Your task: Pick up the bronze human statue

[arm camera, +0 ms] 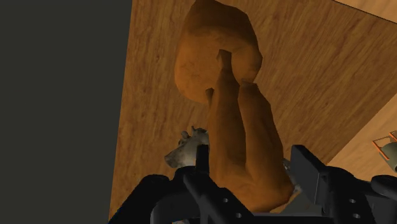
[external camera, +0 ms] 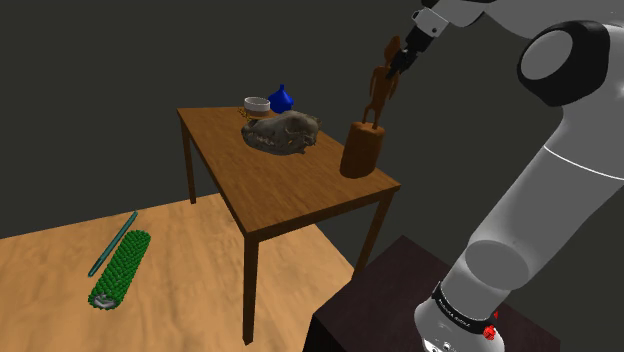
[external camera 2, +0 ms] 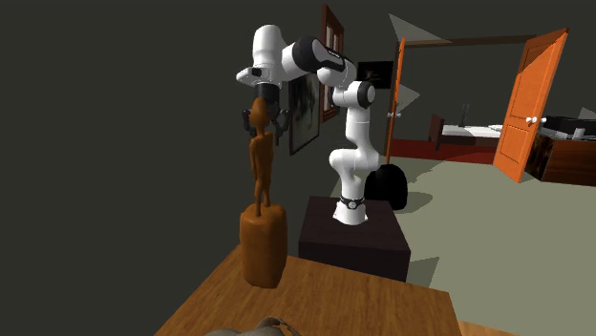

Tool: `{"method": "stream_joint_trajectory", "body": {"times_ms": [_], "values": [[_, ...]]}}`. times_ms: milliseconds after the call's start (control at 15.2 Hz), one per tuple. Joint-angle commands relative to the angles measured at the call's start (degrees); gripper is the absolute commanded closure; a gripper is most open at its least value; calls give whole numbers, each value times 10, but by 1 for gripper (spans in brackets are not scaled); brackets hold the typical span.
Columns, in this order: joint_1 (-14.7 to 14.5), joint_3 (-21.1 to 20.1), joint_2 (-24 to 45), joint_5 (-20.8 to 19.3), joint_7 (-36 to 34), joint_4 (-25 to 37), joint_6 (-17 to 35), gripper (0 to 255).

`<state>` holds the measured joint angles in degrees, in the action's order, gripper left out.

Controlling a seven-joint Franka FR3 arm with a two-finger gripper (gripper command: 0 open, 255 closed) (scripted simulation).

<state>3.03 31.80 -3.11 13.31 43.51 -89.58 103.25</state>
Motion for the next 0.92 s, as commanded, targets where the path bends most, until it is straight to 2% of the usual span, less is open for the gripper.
{"method": "stream_joint_trajectory", "body": {"times_ms": [0,528,858], "values": [[0,0,0,0,0,-1,1,255],[0,0,0,0,1,0,1,255],[4,6,19,11,-2,59,-43,255]]}}
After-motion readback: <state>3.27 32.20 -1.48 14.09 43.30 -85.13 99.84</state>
